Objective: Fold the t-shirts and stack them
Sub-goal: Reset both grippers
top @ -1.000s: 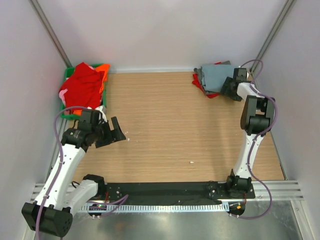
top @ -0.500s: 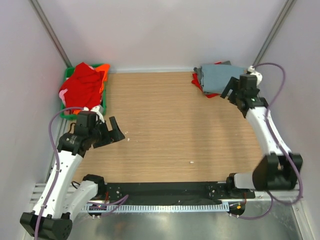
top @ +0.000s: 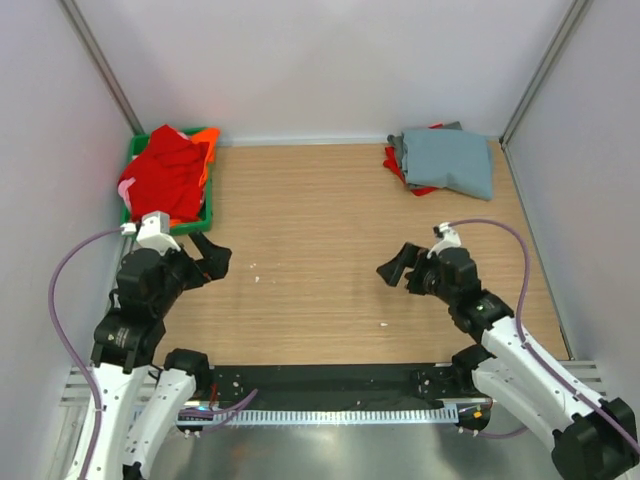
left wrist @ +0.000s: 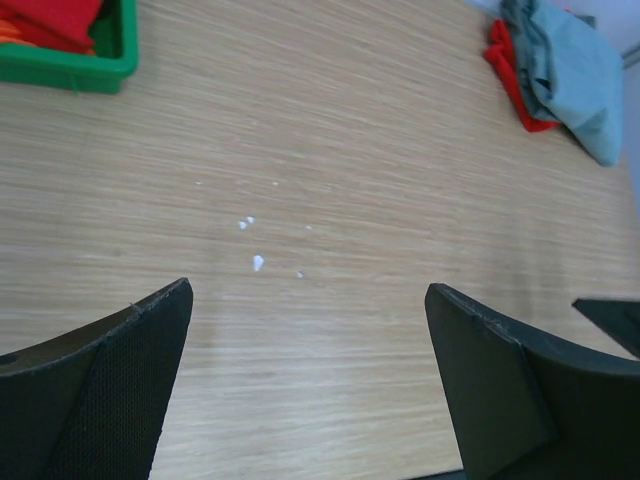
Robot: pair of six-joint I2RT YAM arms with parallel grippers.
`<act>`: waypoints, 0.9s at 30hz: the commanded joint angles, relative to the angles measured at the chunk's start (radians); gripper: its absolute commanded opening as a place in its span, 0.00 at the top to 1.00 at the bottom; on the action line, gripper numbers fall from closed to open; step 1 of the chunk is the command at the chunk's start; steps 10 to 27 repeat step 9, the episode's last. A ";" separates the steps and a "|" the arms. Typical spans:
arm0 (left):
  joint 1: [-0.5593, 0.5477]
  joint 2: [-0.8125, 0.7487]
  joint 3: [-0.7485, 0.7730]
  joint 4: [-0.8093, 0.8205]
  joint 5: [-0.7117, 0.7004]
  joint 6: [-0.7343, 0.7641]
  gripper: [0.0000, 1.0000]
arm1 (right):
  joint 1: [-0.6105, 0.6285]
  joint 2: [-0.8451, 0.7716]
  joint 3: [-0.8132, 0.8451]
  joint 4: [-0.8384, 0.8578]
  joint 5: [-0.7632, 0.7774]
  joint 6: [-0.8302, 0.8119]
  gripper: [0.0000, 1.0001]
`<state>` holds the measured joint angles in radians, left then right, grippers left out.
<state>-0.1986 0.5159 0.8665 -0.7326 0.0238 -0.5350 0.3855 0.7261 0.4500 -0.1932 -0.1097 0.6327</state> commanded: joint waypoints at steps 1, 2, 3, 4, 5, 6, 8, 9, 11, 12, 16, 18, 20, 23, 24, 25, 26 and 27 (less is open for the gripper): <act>0.002 0.009 -0.009 0.046 -0.142 0.062 0.00 | 0.102 -0.024 -0.065 0.235 0.005 0.073 0.00; 0.004 0.013 -0.006 0.030 -0.186 0.073 0.00 | 0.121 0.005 -0.082 0.251 0.018 0.067 0.00; 0.002 0.012 -0.006 0.009 -0.202 0.072 0.00 | 0.134 0.028 -0.091 0.289 0.022 0.064 0.00; 0.002 0.012 -0.004 0.007 -0.203 0.072 0.00 | 0.160 0.050 -0.100 0.311 0.021 0.047 0.00; 0.002 0.010 -0.009 0.006 -0.197 0.070 0.00 | 0.176 0.102 -0.105 0.339 0.016 0.039 0.00; 0.002 0.009 -0.014 0.013 -0.177 0.067 0.00 | 0.191 0.127 -0.106 0.383 0.019 0.029 0.00; 0.004 0.010 -0.021 0.018 -0.170 0.064 0.00 | 0.231 0.179 -0.111 0.420 0.048 0.015 0.00; 0.002 0.018 -0.020 0.016 -0.171 0.064 0.00 | 0.242 0.226 -0.112 0.460 0.054 0.016 0.00; 0.002 0.018 -0.020 0.016 -0.171 0.064 0.00 | 0.242 0.226 -0.112 0.460 0.054 0.016 0.00; 0.002 0.018 -0.020 0.016 -0.171 0.064 0.00 | 0.242 0.226 -0.112 0.460 0.054 0.016 0.00; 0.002 0.018 -0.020 0.016 -0.171 0.064 0.00 | 0.242 0.226 -0.112 0.460 0.054 0.016 0.00; 0.002 0.018 -0.020 0.016 -0.171 0.064 0.00 | 0.242 0.226 -0.112 0.460 0.054 0.016 0.00; 0.002 0.018 -0.020 0.016 -0.171 0.064 0.00 | 0.242 0.226 -0.112 0.460 0.054 0.016 0.00; 0.002 0.018 -0.020 0.016 -0.171 0.064 0.00 | 0.242 0.226 -0.112 0.460 0.054 0.016 0.00; 0.002 0.018 -0.020 0.016 -0.171 0.064 0.00 | 0.242 0.226 -0.112 0.460 0.054 0.016 0.00; 0.002 0.018 -0.020 0.016 -0.171 0.064 0.00 | 0.242 0.226 -0.112 0.460 0.054 0.016 0.00; 0.002 0.018 -0.020 0.016 -0.171 0.064 0.00 | 0.242 0.226 -0.112 0.460 0.054 0.016 0.00; 0.002 0.018 -0.020 0.016 -0.171 0.064 0.00 | 0.242 0.226 -0.112 0.460 0.054 0.016 0.00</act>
